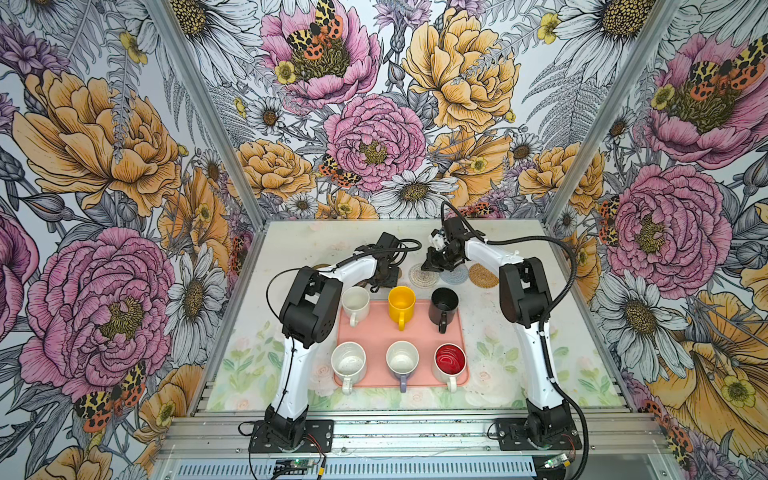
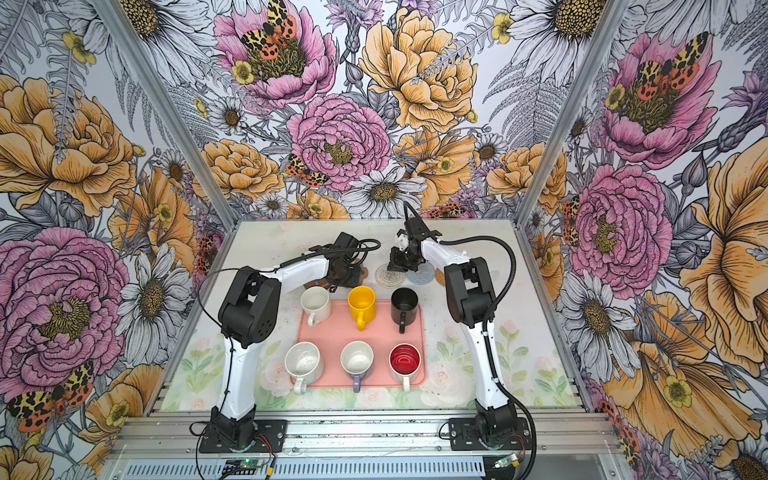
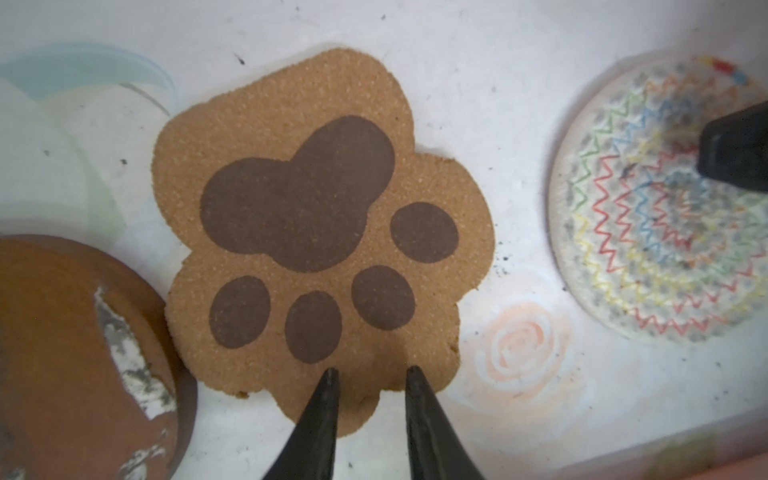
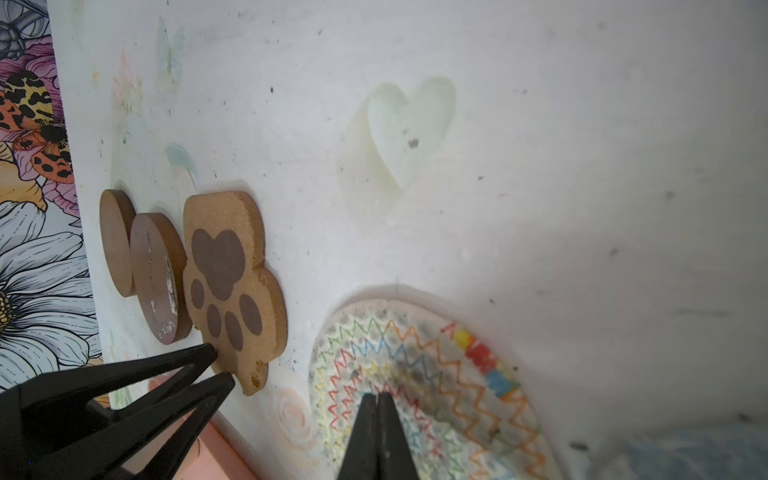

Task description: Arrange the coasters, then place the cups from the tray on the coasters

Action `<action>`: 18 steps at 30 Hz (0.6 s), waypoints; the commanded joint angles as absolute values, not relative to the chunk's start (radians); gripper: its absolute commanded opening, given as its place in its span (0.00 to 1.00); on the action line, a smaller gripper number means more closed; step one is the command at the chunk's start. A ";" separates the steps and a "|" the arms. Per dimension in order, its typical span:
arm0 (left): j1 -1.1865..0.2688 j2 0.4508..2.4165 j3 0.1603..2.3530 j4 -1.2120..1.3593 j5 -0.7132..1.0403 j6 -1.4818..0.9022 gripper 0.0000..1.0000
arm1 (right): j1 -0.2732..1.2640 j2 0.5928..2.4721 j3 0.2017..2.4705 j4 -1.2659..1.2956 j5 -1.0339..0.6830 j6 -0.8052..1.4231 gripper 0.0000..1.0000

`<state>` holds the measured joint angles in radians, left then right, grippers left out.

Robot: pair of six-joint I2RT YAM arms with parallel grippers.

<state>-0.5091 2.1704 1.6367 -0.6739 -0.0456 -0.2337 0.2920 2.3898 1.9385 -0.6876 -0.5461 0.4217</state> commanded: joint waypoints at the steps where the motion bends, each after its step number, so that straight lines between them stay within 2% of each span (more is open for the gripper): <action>1: -0.526 2.173 1.657 -0.725 0.020 -0.250 0.29 | 0.297 2.320 1.943 -0.655 -0.537 0.421 0.00; 10: -0.527 2.161 1.762 -0.725 0.033 -0.262 0.28 | 0.292 2.255 1.845 -0.623 -0.515 0.393 0.00; 18: -0.525 2.175 1.832 -0.735 0.033 -0.271 0.27 | 0.279 2.280 1.818 -0.615 -0.520 0.384 0.00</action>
<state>-0.5224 2.1704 1.8008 -0.7280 0.0166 -0.2531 0.2867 2.2894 1.8179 -0.6384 -0.5278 0.4015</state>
